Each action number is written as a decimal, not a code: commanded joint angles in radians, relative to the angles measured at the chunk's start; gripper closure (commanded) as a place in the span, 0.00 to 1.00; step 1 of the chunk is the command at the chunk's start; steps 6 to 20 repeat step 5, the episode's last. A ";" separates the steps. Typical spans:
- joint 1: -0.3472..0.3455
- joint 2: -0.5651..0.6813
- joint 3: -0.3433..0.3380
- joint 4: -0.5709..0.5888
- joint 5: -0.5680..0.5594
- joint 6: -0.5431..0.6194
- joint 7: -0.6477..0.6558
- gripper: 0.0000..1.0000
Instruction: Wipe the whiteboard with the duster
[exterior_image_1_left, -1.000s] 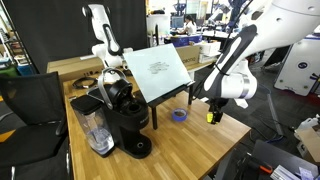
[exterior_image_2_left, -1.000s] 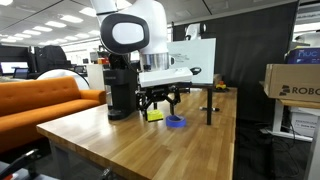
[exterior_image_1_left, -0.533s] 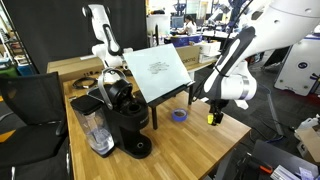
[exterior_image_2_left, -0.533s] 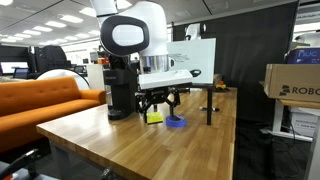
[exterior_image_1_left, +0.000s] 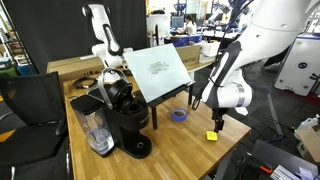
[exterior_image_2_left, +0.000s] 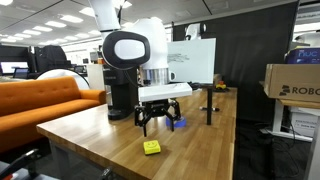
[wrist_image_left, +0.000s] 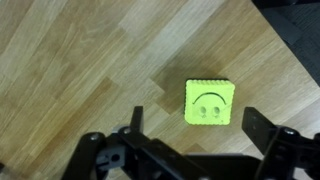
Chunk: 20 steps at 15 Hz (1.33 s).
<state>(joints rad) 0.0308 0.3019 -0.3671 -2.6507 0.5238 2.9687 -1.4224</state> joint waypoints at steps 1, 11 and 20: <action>0.002 0.047 0.004 0.036 0.012 0.021 0.024 0.00; 0.001 0.031 0.000 0.020 0.000 0.000 0.012 0.00; 0.001 0.031 0.000 0.020 0.000 0.000 0.012 0.00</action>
